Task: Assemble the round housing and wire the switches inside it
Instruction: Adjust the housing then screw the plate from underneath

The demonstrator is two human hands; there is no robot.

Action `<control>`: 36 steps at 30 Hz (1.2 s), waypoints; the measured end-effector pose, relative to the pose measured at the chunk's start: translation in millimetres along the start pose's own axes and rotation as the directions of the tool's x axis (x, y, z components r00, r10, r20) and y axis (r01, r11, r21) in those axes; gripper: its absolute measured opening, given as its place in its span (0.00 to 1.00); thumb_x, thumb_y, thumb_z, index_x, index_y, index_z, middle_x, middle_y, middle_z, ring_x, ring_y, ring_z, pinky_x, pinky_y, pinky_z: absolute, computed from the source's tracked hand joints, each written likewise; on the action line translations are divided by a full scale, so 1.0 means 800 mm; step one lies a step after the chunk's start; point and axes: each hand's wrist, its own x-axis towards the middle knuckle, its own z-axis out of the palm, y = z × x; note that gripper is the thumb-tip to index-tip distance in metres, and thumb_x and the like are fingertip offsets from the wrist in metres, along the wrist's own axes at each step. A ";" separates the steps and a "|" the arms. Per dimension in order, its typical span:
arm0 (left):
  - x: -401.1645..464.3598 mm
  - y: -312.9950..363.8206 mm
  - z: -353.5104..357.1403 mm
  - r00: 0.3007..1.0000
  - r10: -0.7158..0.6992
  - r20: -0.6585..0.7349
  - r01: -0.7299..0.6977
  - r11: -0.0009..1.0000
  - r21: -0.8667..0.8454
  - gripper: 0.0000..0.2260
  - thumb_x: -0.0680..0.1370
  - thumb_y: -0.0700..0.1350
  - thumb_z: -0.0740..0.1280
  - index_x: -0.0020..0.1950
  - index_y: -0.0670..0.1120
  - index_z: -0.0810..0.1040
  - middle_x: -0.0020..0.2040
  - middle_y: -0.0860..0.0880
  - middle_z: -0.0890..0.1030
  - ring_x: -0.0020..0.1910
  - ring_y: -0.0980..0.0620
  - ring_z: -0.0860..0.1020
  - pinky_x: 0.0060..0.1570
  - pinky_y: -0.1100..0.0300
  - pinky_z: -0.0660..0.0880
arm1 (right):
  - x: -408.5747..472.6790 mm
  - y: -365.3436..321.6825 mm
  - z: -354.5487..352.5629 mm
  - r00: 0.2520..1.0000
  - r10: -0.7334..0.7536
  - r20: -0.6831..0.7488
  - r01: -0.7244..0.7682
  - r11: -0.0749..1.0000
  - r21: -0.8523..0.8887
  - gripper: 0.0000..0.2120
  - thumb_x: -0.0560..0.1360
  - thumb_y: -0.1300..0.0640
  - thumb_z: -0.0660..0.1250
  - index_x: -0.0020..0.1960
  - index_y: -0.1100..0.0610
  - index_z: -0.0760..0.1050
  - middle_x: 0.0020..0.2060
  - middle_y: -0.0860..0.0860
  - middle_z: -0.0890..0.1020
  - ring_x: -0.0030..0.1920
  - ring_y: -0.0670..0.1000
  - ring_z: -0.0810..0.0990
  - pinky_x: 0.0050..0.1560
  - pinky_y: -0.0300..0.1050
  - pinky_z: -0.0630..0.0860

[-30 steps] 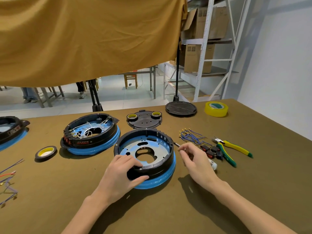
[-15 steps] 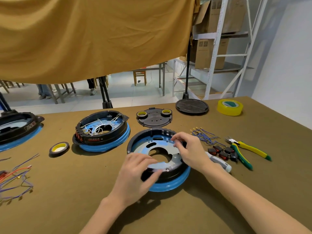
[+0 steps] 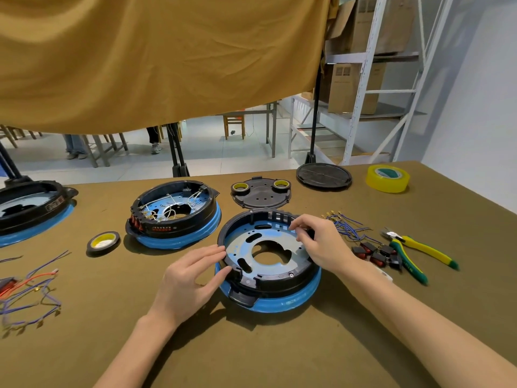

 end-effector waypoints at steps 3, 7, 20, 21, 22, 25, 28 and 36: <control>0.001 -0.001 0.001 0.997 0.056 -0.045 -0.050 0.993 0.110 0.17 0.79 0.56 0.70 0.57 0.45 0.86 0.56 0.51 0.86 0.56 0.54 0.82 0.61 0.55 0.76 | 0.003 0.001 0.000 1.000 0.006 0.007 -0.006 1.000 -0.001 0.09 0.82 0.62 0.64 0.56 0.52 0.81 0.44 0.40 0.81 0.45 0.43 0.81 0.46 0.36 0.78; 0.008 0.015 0.009 0.999 -0.019 -0.047 0.028 0.979 0.200 0.18 0.77 0.59 0.69 0.54 0.46 0.85 0.53 0.52 0.83 0.54 0.51 0.77 0.56 0.57 0.71 | 0.009 -0.002 -0.001 1.000 -0.001 0.029 0.002 1.000 -0.015 0.09 0.82 0.62 0.65 0.56 0.53 0.81 0.44 0.42 0.81 0.46 0.41 0.80 0.47 0.35 0.76; 0.022 0.074 0.040 0.974 0.117 0.195 -0.114 0.993 -0.026 0.14 0.80 0.60 0.67 0.59 0.54 0.85 0.51 0.59 0.82 0.52 0.63 0.76 0.57 0.63 0.73 | -0.037 -0.029 -0.021 0.945 0.260 -0.197 -0.180 0.920 0.347 0.03 0.82 0.58 0.68 0.53 0.54 0.74 0.37 0.49 0.86 0.41 0.42 0.86 0.45 0.36 0.81; 0.018 0.064 0.034 0.979 0.107 0.176 -0.106 0.994 -0.015 0.13 0.80 0.58 0.68 0.58 0.54 0.85 0.52 0.58 0.81 0.54 0.62 0.75 0.59 0.62 0.71 | -0.035 -0.026 -0.035 0.945 0.272 -0.183 -0.189 0.907 0.376 0.03 0.81 0.57 0.69 0.52 0.56 0.76 0.36 0.49 0.87 0.41 0.44 0.87 0.47 0.39 0.82; 0.015 0.056 0.029 0.985 0.098 0.145 -0.100 0.995 0.004 0.12 0.80 0.56 0.67 0.56 0.53 0.85 0.53 0.58 0.80 0.55 0.60 0.75 0.60 0.61 0.69 | -0.033 -0.024 -0.046 0.944 0.284 -0.167 -0.200 0.898 0.392 0.04 0.80 0.57 0.71 0.51 0.57 0.77 0.36 0.50 0.87 0.41 0.46 0.87 0.46 0.42 0.82; 0.017 0.050 0.024 0.998 0.064 0.012 -0.064 0.997 0.050 0.10 0.79 0.51 0.65 0.46 0.50 0.85 0.50 0.55 0.80 0.53 0.56 0.75 0.58 0.57 0.69 | -0.030 -0.021 -0.056 0.946 0.318 -0.064 -0.266 0.874 0.407 0.05 0.79 0.57 0.72 0.50 0.60 0.81 0.36 0.51 0.88 0.41 0.49 0.88 0.37 0.45 0.84; 0.031 0.076 0.040 0.999 0.030 0.040 -0.034 0.996 0.079 0.12 0.80 0.56 0.66 0.48 0.51 0.84 0.48 0.57 0.81 0.52 0.58 0.76 0.59 0.59 0.69 | -0.028 -0.022 -0.049 0.945 0.315 0.084 -0.316 0.821 0.476 0.04 0.80 0.60 0.71 0.53 0.58 0.82 0.41 0.51 0.89 0.47 0.51 0.88 0.37 0.46 0.85; 0.048 0.093 0.051 0.958 0.102 0.269 -0.129 0.988 0.086 0.18 0.82 0.61 0.60 0.66 0.55 0.82 0.54 0.58 0.84 0.51 0.59 0.79 0.54 0.58 0.76 | -0.031 -0.018 -0.041 0.982 0.177 0.070 -0.190 0.933 0.305 0.06 0.80 0.59 0.70 0.55 0.55 0.85 0.43 0.48 0.86 0.39 0.53 0.84 0.32 0.44 0.81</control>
